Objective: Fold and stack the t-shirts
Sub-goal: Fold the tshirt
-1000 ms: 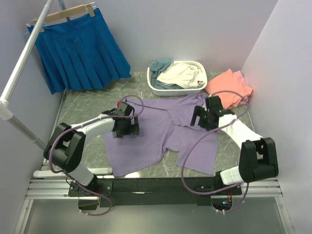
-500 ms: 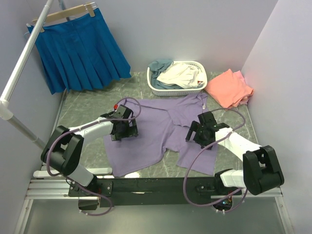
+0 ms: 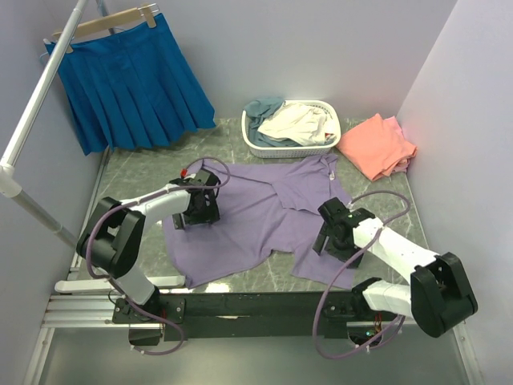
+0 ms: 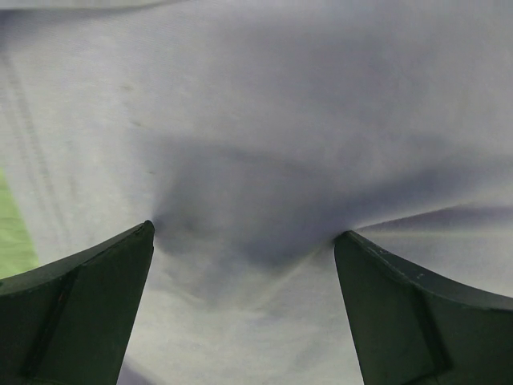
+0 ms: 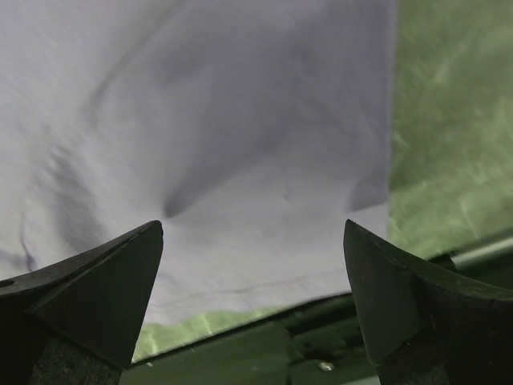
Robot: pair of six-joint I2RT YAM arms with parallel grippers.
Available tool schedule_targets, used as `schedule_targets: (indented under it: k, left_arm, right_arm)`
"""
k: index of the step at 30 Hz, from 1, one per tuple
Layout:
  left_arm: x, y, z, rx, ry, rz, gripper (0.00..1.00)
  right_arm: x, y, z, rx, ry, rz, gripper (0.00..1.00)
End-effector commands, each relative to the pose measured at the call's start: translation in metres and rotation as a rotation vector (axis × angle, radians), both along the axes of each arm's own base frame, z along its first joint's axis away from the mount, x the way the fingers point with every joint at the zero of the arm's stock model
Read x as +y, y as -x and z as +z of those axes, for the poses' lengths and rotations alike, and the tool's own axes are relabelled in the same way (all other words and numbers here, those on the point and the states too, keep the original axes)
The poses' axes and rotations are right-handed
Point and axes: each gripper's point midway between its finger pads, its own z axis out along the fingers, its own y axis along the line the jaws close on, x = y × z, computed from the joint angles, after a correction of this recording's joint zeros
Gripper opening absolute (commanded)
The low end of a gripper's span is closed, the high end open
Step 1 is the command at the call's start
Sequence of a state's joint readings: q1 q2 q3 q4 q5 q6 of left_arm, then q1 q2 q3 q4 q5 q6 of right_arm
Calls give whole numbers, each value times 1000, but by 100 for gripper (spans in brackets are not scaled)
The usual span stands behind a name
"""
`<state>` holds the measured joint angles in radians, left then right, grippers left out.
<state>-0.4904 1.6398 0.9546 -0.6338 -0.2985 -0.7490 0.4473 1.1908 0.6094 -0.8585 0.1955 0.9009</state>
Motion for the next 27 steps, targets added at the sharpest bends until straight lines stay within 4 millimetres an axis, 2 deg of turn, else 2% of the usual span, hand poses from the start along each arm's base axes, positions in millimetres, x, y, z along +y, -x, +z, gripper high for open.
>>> schedule_targets:
  k: [1,3,4,7,8,9,10,12,15,16,18,19,20,22,25,27]
  left_arm:
    - [54,25,-8,103,-228,68,100]
    - [58,24,-3,88,-234,83,100]
    - [57,22,2,71,-221,81,100]
    - [45,8,20,-1,-155,67,99]
    - [40,3,26,-23,-125,55,100]
    - [34,0,31,-37,-99,43,99]
    - [29,-3,37,-57,-63,37,99]
    - [18,-6,43,-71,-8,10,100]
    - [3,-8,47,-81,69,-15,100]
    - [1,-8,50,-84,85,-23,99]
    - [-4,-8,52,-89,110,-34,99]
    - [-4,-8,53,-94,113,-39,99]
    - [-4,-8,52,-96,114,-42,99]
    - [-4,-6,48,-88,115,-46,99]
    - [-2,0,36,-60,103,-47,100]
    - [-1,4,28,-42,99,-51,99]
  right_arm:
    - [-3,14,16,-5,9,5,100]
    - [-7,16,21,-12,23,-5,100]
    - [-6,10,29,-55,22,10,100]
    - [18,-24,52,-209,-80,113,100]
    - [34,-31,61,-243,-155,152,100]
    - [52,-49,71,-329,-233,192,100]
    - [60,-55,77,-373,-275,215,100]
    - [75,-58,73,-395,-351,242,100]
    - [87,-69,60,-395,-390,221,100]
    - [83,-68,44,-338,-351,192,100]
    - [83,-66,33,-274,-320,176,100]
    - [74,-64,19,-233,-261,147,100]
    - [72,-62,13,-212,-237,130,100]
    - [68,-51,0,-168,-210,88,100]
    - [53,-20,-25,-91,-155,30,100]
    - [50,-11,-30,-86,-151,10,100]
